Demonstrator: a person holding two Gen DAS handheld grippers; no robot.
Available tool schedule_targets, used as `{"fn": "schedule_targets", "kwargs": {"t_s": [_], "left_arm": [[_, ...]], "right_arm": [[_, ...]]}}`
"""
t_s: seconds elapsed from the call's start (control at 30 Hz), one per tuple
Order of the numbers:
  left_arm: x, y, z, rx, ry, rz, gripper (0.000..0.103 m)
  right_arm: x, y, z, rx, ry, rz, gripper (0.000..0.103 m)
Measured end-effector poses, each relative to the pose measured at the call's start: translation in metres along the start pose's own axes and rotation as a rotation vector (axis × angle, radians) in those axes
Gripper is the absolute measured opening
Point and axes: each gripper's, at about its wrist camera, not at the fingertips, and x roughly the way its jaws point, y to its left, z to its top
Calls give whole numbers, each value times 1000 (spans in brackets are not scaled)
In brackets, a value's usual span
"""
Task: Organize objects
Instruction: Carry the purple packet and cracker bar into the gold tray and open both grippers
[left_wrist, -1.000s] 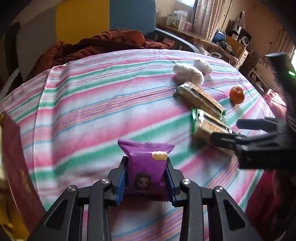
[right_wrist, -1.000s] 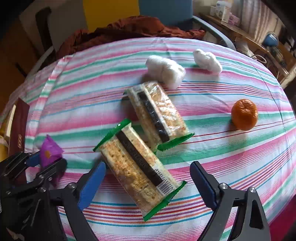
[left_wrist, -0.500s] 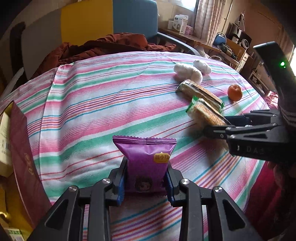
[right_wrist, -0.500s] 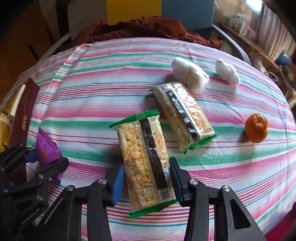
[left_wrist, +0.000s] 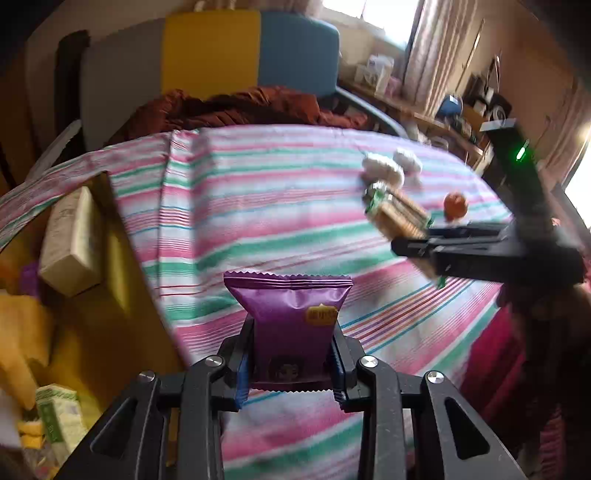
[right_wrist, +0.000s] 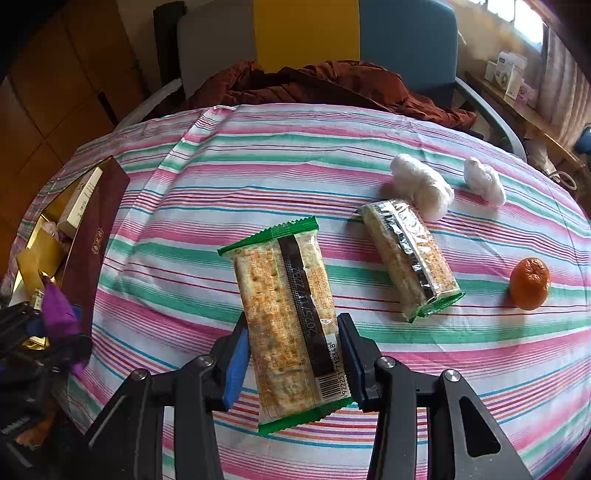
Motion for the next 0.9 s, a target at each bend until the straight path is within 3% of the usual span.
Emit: {"fn": "schedule_targets", "kwargs": {"t_s": [0.2,0.47,0.67,0.9], "left_arm": [[-45,25,-1,-51,-84,7,34],[-91,90,-26,-196,-145,74,34],[-118,149,-55,-336,-170,143,34],[-142,193,-80,-449,-202,185,34]], "right_arm": [[-27,25,3,6,-66,53,45],[-54,114,8,-117,-141,178,45],[-57,180,6,-196,-145,263,45],[-37,232,1,-236,-85,287,45]]}}
